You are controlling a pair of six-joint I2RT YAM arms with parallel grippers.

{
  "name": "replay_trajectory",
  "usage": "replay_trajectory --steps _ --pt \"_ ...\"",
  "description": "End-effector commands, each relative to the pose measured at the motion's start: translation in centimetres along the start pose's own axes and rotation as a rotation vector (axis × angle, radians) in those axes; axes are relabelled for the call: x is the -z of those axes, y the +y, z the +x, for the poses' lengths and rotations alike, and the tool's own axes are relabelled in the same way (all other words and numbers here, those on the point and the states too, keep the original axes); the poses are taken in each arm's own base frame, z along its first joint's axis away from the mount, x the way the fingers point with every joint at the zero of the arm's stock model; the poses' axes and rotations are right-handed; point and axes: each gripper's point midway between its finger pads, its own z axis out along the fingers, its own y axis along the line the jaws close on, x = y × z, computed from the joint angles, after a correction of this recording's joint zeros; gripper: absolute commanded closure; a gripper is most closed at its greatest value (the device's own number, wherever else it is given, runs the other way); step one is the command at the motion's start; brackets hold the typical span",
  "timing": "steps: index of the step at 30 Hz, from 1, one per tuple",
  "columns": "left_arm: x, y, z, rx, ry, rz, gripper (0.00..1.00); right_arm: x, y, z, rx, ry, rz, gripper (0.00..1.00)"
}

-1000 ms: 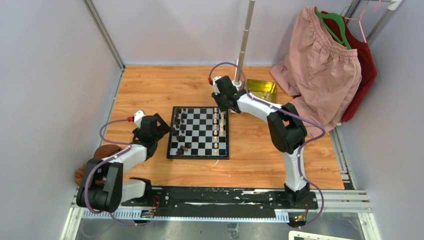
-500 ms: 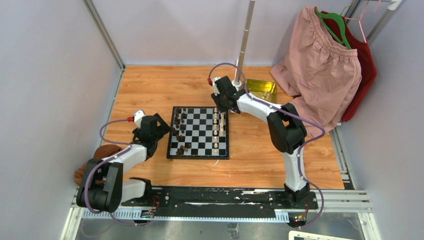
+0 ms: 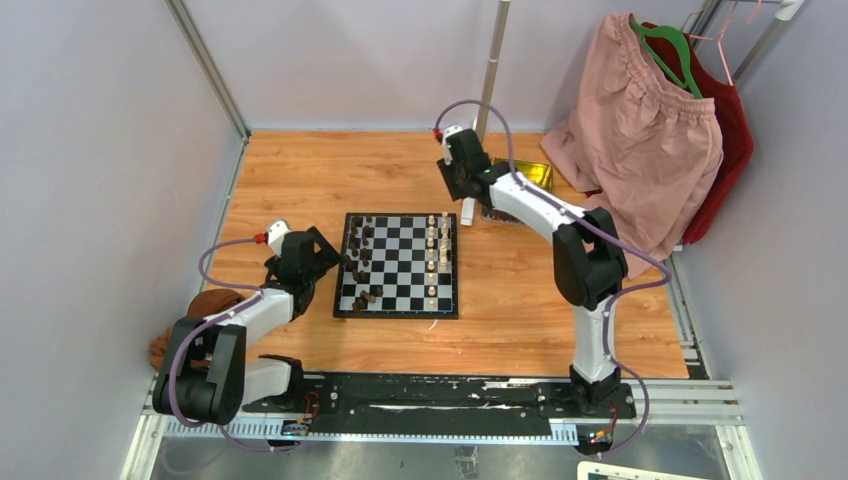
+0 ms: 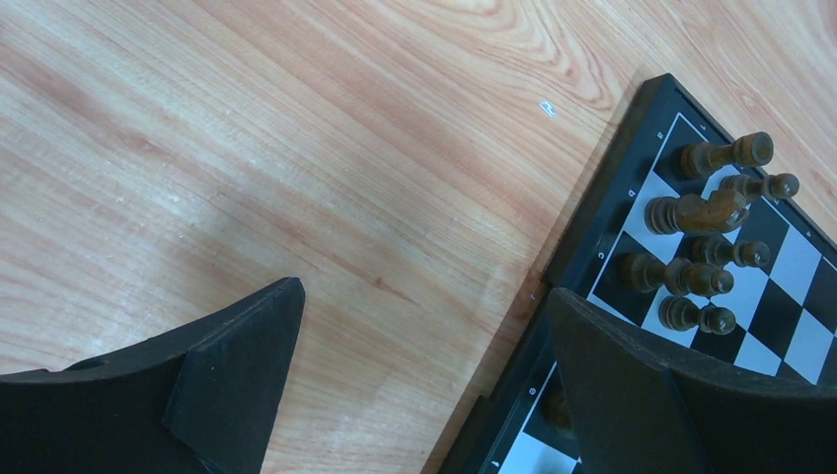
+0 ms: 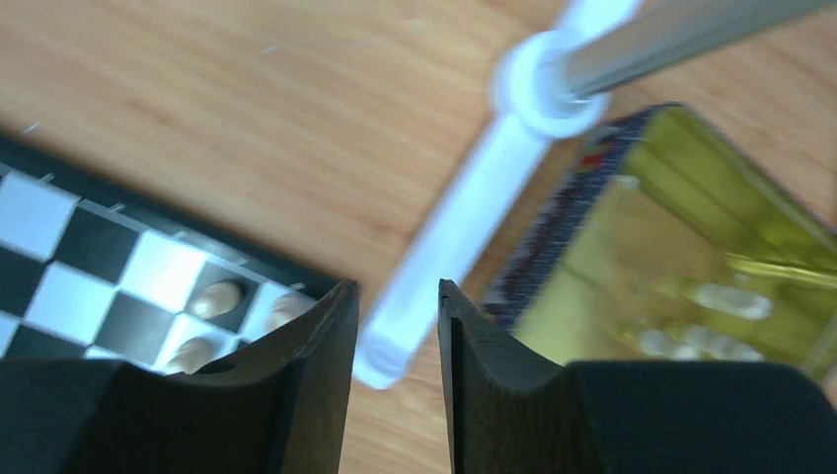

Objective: Set up the chess pieces on the board
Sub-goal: Place the chess piece on the chessboard, then pick up the chess piece from the storage box.

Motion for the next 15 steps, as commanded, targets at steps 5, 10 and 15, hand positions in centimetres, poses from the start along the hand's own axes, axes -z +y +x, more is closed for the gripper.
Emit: replay_trajectory --steps 5,10,15 --pt "0.0 -0.8 -1.3 -0.007 -0.044 0.013 0.0 2.4 -13.7 -2.1 -0.224 -0.088 0.282 0.6" --pt "-0.1 -0.8 -1.2 -0.008 -0.042 0.011 0.0 1.6 -18.3 0.5 -0.306 -0.045 0.35 0.6" --pt "-0.1 -0.8 -1.2 -0.01 -0.041 0.01 0.0 0.4 -20.5 2.6 -0.336 -0.003 0.387 0.6"
